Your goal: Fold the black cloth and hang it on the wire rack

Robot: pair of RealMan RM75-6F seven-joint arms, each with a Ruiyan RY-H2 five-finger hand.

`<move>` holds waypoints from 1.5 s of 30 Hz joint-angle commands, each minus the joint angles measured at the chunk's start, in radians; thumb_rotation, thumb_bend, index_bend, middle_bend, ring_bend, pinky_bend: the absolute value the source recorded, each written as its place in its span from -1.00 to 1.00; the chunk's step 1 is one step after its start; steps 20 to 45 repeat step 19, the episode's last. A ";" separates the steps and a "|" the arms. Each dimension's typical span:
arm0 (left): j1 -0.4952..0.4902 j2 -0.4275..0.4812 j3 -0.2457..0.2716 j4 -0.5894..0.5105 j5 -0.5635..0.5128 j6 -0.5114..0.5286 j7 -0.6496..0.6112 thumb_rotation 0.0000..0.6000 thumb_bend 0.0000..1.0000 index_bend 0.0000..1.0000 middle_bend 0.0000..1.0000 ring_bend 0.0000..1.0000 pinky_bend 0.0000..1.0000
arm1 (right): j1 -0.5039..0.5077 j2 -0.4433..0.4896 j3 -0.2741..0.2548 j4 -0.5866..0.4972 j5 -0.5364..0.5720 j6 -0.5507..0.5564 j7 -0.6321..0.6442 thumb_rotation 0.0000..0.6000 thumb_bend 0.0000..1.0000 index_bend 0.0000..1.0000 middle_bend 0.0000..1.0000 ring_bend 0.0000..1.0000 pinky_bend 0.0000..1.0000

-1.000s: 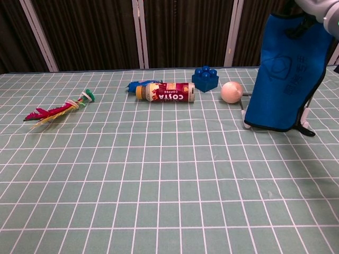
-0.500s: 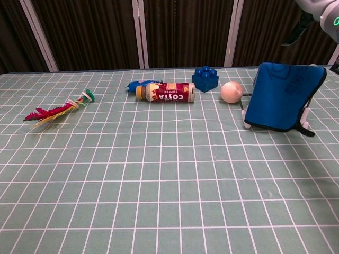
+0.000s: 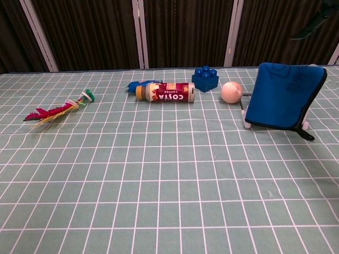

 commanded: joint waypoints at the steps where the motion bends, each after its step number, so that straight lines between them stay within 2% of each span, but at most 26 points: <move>1: 0.006 0.001 0.008 0.004 0.035 0.023 -0.015 1.00 -1.00 -1.00 -1.00 -1.00 -1.00 | -0.172 0.190 -0.116 -0.283 -0.149 0.139 0.086 1.00 -1.00 -1.00 -1.00 -1.00 -1.00; 4: 0.015 -0.001 0.022 0.007 0.085 0.055 -0.027 1.00 -1.00 -1.00 -1.00 -1.00 -1.00 | -0.267 0.290 -0.192 -0.426 -0.210 0.199 0.092 1.00 -1.00 -1.00 -1.00 -1.00 -1.00; 7: 0.024 0.000 0.033 0.007 0.119 0.079 -0.042 1.00 -1.00 -1.00 -1.00 -1.00 -1.00 | -0.350 0.358 -0.259 -0.515 -0.266 0.259 0.088 1.00 -1.00 -1.00 -1.00 -1.00 -1.00; 11: 0.032 0.005 0.042 0.004 0.145 0.098 -0.050 1.00 -1.00 -1.00 -1.00 -1.00 -1.00 | -0.423 0.381 -0.313 -0.545 -0.320 0.324 0.084 1.00 -1.00 -1.00 -1.00 -1.00 -1.00; 15: 0.039 0.010 0.050 -0.002 0.170 0.117 -0.056 1.00 -1.00 -1.00 -1.00 -1.00 -1.00 | -0.491 0.374 -0.352 -0.525 -0.380 0.401 0.075 1.00 -1.00 -1.00 -1.00 -1.00 -1.00; 19: 0.044 0.012 0.056 -0.010 0.188 0.130 -0.055 1.00 -1.00 -1.00 -1.00 -1.00 -1.00 | -0.540 0.352 -0.366 -0.490 -0.415 0.459 0.087 1.00 -1.00 -1.00 -1.00 -1.00 -1.00; 45: 0.044 0.012 0.056 -0.010 0.188 0.130 -0.055 1.00 -1.00 -1.00 -1.00 -1.00 -1.00 | -0.540 0.352 -0.366 -0.490 -0.415 0.459 0.087 1.00 -1.00 -1.00 -1.00 -1.00 -1.00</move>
